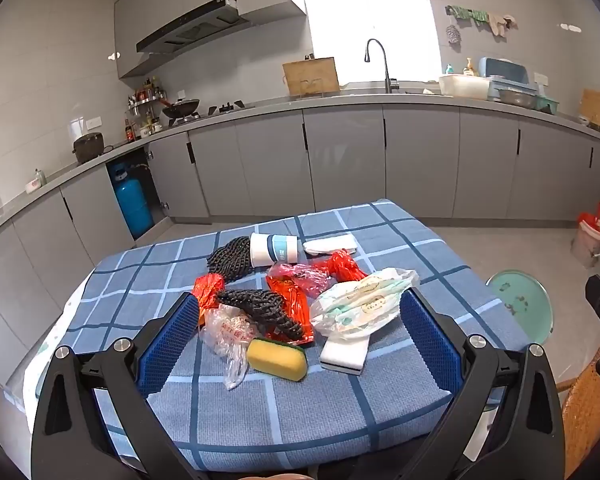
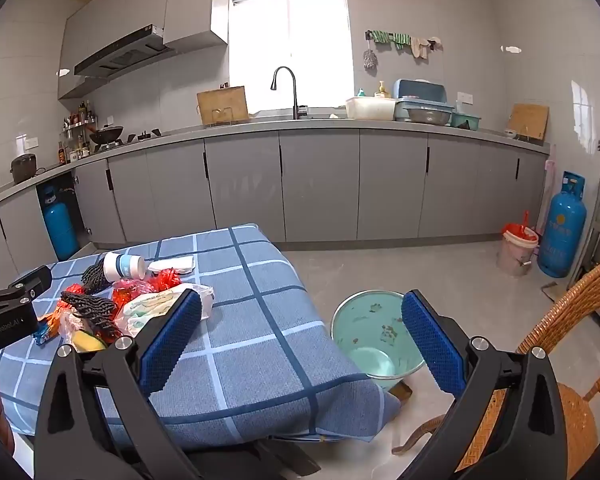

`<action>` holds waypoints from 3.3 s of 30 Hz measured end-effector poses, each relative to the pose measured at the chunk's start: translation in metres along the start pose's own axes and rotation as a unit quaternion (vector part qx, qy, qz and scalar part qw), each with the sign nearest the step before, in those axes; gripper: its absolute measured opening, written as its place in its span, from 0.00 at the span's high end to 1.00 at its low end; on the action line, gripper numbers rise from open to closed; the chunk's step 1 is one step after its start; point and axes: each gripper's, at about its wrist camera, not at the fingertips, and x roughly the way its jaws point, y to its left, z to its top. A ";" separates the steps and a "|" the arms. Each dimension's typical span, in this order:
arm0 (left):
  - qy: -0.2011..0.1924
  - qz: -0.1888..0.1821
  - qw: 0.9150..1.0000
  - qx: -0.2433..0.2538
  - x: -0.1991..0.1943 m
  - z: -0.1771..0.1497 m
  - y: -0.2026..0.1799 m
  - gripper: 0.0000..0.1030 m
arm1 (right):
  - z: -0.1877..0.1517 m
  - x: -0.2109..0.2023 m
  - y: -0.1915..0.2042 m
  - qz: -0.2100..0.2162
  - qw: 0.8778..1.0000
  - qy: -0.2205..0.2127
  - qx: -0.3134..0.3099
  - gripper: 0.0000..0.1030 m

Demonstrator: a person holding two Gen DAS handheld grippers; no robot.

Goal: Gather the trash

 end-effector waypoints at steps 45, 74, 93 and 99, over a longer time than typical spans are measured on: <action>-0.021 0.009 1.000 -0.018 -0.006 0.001 0.008 0.04 | 0.000 0.003 -0.007 0.004 1.000 0.006 0.015 0.04; -0.027 0.011 0.999 -0.020 -0.009 0.003 0.012 0.04 | -0.001 0.006 -0.005 0.007 1.000 0.008 0.017 0.04; -0.028 0.011 0.999 -0.021 -0.010 0.003 0.013 0.04 | -0.004 0.011 -0.002 0.008 1.000 0.012 0.015 0.04; -0.021 0.017 0.999 -0.018 -0.006 0.001 0.015 0.04 | -0.008 0.021 -0.001 0.008 1.000 0.019 0.010 0.04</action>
